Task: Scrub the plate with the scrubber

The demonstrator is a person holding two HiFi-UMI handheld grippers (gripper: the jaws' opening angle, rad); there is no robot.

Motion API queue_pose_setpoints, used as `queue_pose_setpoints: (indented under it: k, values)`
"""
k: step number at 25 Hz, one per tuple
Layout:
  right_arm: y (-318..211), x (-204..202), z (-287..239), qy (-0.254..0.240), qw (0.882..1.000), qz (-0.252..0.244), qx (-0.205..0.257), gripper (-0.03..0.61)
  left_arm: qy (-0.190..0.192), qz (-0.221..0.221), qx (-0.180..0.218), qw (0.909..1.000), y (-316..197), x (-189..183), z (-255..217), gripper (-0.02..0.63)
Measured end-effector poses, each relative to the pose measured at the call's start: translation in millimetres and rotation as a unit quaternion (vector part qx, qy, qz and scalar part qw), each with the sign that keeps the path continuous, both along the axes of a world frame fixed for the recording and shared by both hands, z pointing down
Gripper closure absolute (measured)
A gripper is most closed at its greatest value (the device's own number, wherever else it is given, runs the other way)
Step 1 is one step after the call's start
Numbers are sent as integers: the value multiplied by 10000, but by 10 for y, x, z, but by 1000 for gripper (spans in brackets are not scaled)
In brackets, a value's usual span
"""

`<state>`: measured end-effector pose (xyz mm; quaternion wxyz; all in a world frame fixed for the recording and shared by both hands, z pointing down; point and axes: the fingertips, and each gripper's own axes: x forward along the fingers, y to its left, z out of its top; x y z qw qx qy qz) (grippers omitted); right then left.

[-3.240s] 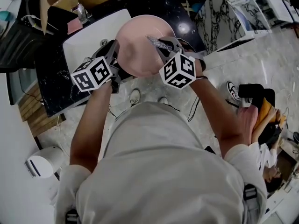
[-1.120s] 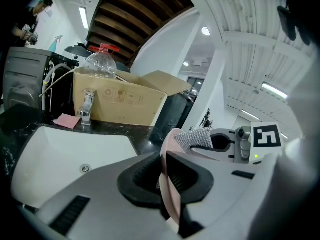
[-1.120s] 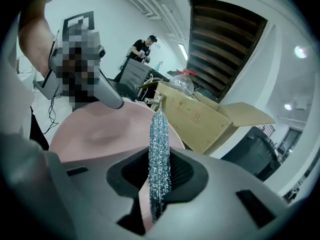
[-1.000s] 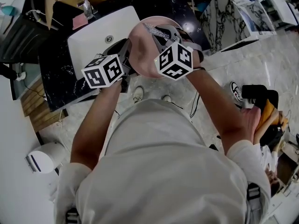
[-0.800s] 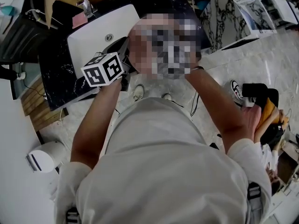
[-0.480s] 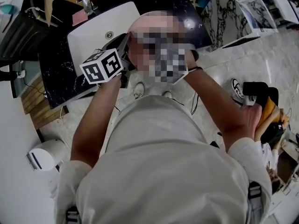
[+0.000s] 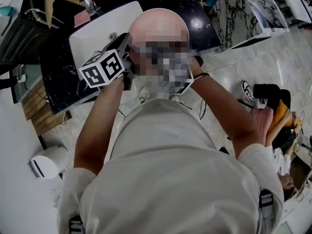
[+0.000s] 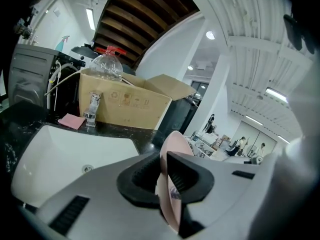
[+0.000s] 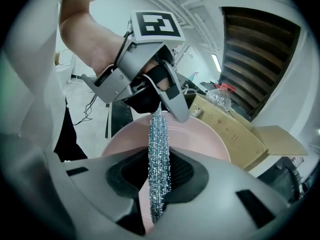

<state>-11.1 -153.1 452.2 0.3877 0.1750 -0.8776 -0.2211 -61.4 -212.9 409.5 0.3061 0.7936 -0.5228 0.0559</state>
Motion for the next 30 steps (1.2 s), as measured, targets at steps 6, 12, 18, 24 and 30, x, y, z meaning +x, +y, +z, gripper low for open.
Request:
queue_pose_setpoints:
  k: [6,12,18,24,30]
  values:
    - [168,-2,126,171,9993,-301,-103,502,105,-152,47,9998,-48,-87,-36,573]
    - [254,69,282,414,9984,-387,-83,502,184,-298,84,9994,-100,-199,-75,574]
    - [262,205,412,630,9973,-370,-116,502,206,-364,117,9991,-125,-258,-96,574]
    - [203,351,513,865,9958,-307,13,502,215,-362,79,9991,-115,-287,-58,572]
    - [0,528,418,706,9973,143,121,502,293,-360,-9,9989,-98,-335,17,572]
